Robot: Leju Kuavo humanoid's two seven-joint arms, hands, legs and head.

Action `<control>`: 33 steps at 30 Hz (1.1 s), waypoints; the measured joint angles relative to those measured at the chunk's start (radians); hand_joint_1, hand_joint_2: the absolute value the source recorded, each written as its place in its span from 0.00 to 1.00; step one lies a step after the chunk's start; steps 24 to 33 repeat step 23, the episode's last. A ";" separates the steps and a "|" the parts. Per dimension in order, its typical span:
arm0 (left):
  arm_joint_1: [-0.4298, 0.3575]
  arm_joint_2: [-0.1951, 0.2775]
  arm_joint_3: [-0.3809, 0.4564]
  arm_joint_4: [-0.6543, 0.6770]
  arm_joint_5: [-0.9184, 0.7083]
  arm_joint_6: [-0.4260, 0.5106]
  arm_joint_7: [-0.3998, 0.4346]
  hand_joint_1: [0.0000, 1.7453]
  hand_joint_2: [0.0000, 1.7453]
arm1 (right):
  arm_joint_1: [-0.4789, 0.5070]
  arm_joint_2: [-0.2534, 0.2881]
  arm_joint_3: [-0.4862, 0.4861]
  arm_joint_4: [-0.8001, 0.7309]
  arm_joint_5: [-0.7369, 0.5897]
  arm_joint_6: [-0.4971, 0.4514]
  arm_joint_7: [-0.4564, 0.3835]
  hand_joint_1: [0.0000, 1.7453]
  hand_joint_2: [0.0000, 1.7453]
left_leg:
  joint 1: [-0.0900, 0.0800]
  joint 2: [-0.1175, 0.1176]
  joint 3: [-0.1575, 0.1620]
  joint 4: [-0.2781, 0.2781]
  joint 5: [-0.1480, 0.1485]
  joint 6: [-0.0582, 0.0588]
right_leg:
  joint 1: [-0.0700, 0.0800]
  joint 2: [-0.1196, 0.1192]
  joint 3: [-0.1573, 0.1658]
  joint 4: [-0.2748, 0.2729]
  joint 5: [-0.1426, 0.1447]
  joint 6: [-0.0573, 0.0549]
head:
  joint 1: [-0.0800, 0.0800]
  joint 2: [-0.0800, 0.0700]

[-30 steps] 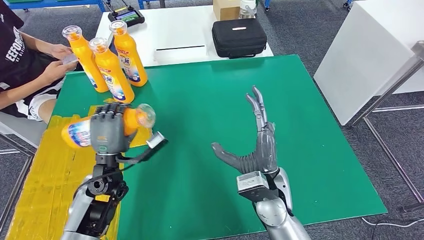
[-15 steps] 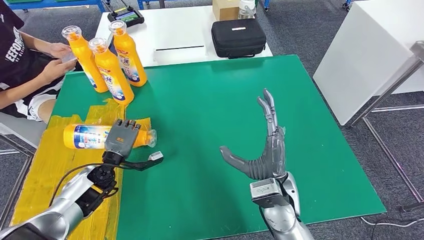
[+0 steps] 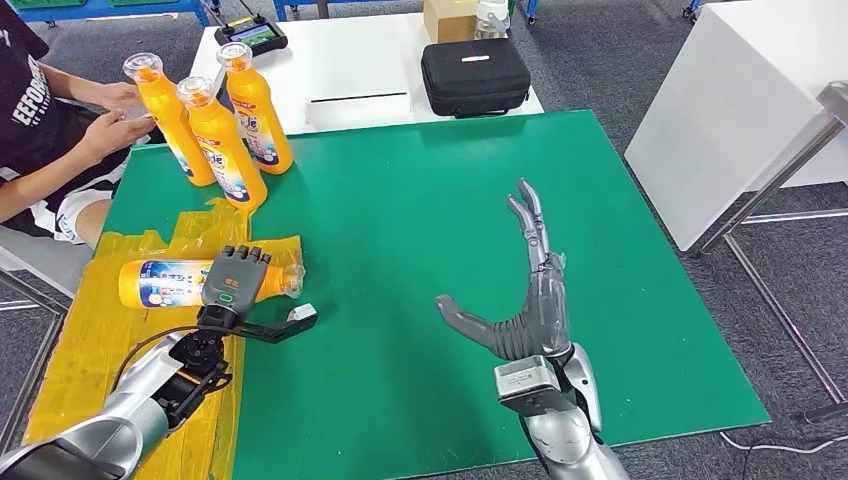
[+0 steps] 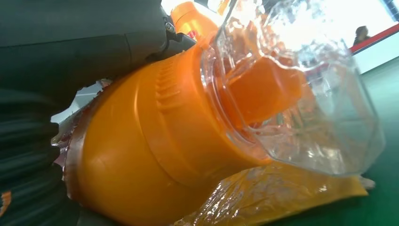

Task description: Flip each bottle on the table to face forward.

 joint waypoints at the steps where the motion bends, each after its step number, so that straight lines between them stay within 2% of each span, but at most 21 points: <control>1: 0.000 -0.004 0.009 0.002 0.000 0.003 0.004 0.30 1.00 | 0.000 0.000 0.000 0.000 0.006 0.002 0.003 0.00 1.00 | 0.000 0.000 0.000 0.000 0.000 0.000 | 0.000 0.000 0.000 0.000 0.000 0.000 | 0.000 0.000; 3: 0.000 -0.011 0.029 0.005 0.000 0.013 0.007 0.03 1.00 | 0.001 0.000 0.000 0.000 0.015 0.005 0.008 0.00 1.00 | 0.000 0.000 0.000 0.000 0.000 0.000 | 0.000 0.000 0.000 0.000 0.000 0.000 | 0.000 0.000; 4: 0.000 -0.015 0.039 0.006 0.000 0.018 0.007 0.00 1.00 | 0.001 0.000 0.000 0.000 0.018 0.005 0.010 0.00 1.00 | 0.000 0.000 0.000 0.000 0.000 0.000 | 0.000 0.000 0.000 0.000 0.000 0.000 | 0.000 0.000; 14: 0.028 -0.060 0.142 0.010 0.004 0.124 -0.004 0.00 1.00 | 0.011 0.003 0.000 0.000 0.028 0.004 0.017 0.00 1.00 | 0.000 0.000 -0.001 0.000 0.000 0.000 | 0.000 0.000 0.000 0.000 0.000 0.000 | 0.000 0.000; 20: 0.049 -0.084 0.219 -0.018 0.024 0.147 -0.055 0.00 1.00 | 0.020 0.003 0.000 0.000 0.028 0.004 0.020 0.00 1.00 | 0.000 0.000 -0.001 0.000 0.000 0.000 | 0.000 0.000 0.000 0.000 0.000 0.000 | 0.000 0.000; 23: 0.060 -0.095 0.255 -0.038 0.058 0.146 -0.119 0.00 1.00 | 0.023 0.003 0.000 0.000 0.028 0.004 0.020 0.00 1.00 | 0.000 0.000 -0.001 0.000 0.000 0.000 | 0.000 0.000 -0.001 0.000 0.000 0.000 | 0.000 0.000; 33: 0.060 -0.095 0.255 -0.038 0.058 0.146 -0.119 0.00 1.00 | 0.023 0.003 0.000 0.000 0.028 0.004 0.020 0.00 1.00 | 0.000 0.000 -0.001 0.000 0.000 0.000 | 0.000 0.000 -0.001 0.000 0.000 0.000 | 0.000 0.000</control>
